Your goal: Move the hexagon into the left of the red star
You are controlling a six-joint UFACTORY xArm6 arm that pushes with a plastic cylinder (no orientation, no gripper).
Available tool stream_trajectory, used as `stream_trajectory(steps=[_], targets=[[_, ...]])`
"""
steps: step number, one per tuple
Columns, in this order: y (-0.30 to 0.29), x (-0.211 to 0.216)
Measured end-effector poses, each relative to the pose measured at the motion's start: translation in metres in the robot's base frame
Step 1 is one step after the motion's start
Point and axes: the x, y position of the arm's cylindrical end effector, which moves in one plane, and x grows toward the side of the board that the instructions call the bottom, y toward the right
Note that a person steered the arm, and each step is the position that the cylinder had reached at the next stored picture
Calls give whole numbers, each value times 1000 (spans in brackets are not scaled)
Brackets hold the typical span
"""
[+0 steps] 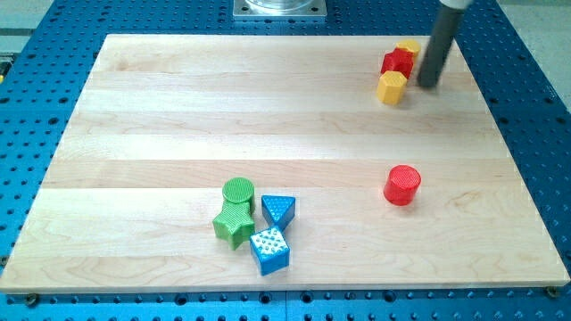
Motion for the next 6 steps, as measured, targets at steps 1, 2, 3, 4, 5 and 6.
stream_trajectory(steps=[1,2,3,4,5,6], targets=[[-40,49],[-53,7],[-47,-16],[-81,26],[-105,-12],[-66,-49]])
